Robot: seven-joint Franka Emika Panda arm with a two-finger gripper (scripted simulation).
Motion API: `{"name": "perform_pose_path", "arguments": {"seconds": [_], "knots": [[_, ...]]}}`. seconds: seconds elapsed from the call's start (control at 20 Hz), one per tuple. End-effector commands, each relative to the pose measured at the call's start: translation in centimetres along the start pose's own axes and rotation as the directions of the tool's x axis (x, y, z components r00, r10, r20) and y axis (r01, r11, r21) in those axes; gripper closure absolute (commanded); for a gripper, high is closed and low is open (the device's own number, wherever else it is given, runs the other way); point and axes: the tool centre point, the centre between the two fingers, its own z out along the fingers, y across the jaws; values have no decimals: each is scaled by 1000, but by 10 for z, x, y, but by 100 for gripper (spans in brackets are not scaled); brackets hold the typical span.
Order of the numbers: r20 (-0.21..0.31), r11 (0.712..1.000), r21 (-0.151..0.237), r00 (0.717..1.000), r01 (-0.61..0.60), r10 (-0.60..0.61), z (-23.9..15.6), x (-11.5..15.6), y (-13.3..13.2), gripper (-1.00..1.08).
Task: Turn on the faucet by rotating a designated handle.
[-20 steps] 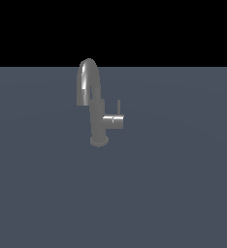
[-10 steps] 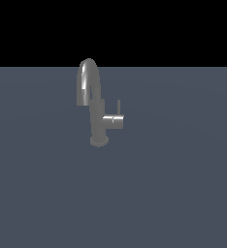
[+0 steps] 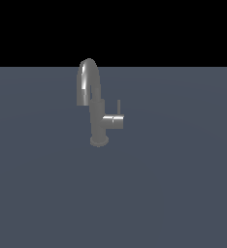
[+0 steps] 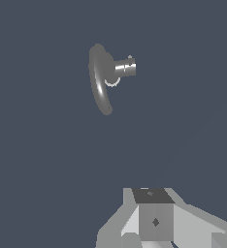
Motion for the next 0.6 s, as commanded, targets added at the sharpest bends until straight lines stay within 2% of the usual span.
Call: {"name": "perform_pose_path", "arguments": {"seconds": [0.0,0.3,0.55], "knots": [[36,999,32,999,-39,38,4,14,-1,108],[131,984,109,984,-139,125,15,50,-2,108],[217,959,166,957,-229,191,28,80,-1,108]]}}
